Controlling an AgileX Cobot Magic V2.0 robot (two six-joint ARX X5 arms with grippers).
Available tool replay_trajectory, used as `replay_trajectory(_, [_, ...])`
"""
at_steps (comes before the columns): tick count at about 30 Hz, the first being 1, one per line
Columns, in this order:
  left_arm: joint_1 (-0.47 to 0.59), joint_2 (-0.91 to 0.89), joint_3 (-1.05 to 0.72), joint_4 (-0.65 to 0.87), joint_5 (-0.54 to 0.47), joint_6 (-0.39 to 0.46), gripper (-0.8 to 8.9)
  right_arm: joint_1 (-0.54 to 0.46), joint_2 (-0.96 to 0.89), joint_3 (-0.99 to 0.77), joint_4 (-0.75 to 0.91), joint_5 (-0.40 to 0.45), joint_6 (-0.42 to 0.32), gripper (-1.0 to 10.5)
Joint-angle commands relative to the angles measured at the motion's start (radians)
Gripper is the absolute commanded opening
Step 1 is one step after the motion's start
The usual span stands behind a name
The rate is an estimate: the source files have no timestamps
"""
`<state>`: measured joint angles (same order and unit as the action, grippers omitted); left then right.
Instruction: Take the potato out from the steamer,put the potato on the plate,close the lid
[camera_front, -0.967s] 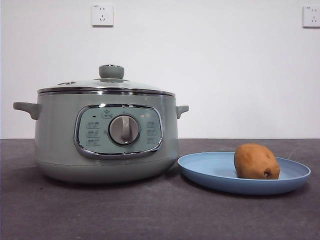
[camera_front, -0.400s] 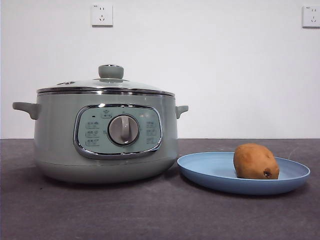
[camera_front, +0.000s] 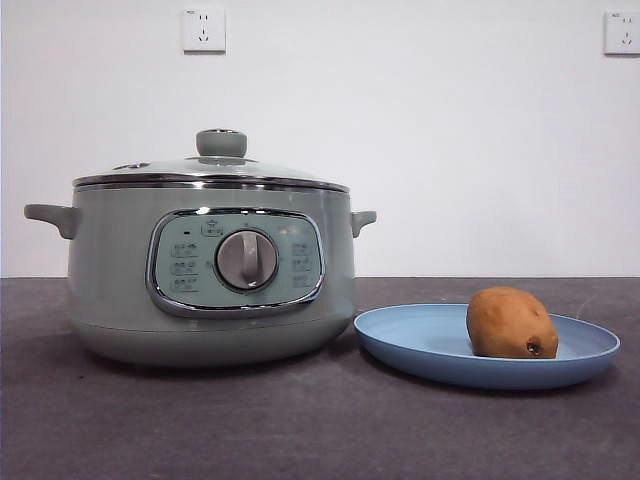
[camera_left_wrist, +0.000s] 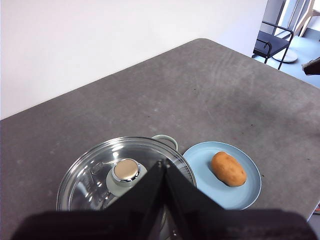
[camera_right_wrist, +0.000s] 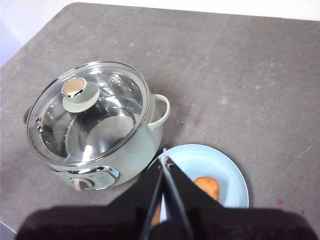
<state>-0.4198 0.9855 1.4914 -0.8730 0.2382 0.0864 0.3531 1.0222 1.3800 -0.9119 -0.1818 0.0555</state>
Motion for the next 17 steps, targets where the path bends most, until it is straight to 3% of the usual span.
replay_trajectory(1, [0.003, 0.0, -0.001, 0.011, 0.0, 0.012, -0.03, 0.001, -0.003, 0.005, 0.005, 0.001, -0.004, 0.0])
replay_trajectory(11, [0.044, -0.056, -0.032, -0.001, 0.002, 0.015, -0.03, 0.001, -0.003, 0.005, 0.005, 0.001, -0.004, 0.0])
replay_trajectory(17, [0.088, -0.181, -0.278, 0.196, 0.037, -0.074, -0.03, 0.001, -0.003, 0.005, 0.005, 0.001, -0.004, 0.0])
